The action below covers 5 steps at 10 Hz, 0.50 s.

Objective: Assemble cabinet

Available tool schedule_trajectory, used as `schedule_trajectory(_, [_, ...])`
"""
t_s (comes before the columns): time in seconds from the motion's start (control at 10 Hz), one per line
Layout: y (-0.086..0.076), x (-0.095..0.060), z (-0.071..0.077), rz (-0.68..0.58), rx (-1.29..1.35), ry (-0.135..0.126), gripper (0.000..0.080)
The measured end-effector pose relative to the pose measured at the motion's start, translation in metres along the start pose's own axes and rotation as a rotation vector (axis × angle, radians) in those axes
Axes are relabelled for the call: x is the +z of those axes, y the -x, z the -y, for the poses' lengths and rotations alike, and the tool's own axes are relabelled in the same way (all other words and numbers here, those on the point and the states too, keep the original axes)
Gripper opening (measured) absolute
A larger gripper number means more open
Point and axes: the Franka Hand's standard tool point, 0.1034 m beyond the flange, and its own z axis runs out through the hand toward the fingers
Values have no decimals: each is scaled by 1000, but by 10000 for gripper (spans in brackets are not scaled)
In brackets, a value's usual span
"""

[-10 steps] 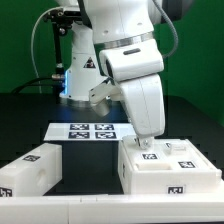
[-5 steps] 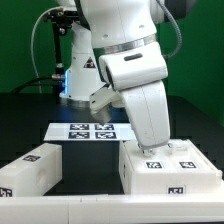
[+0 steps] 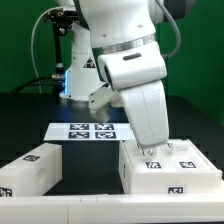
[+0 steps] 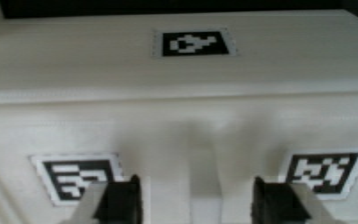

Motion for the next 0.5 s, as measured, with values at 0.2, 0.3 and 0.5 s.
schedule_trajectory(0.2, [-5,-23,5,23,45,41,567])
schedule_trajectory(0.3, [-3,-21,8,24,44,37,725])
schedule_trajectory(0.5, [-2,-19,8,23,50,34,779])
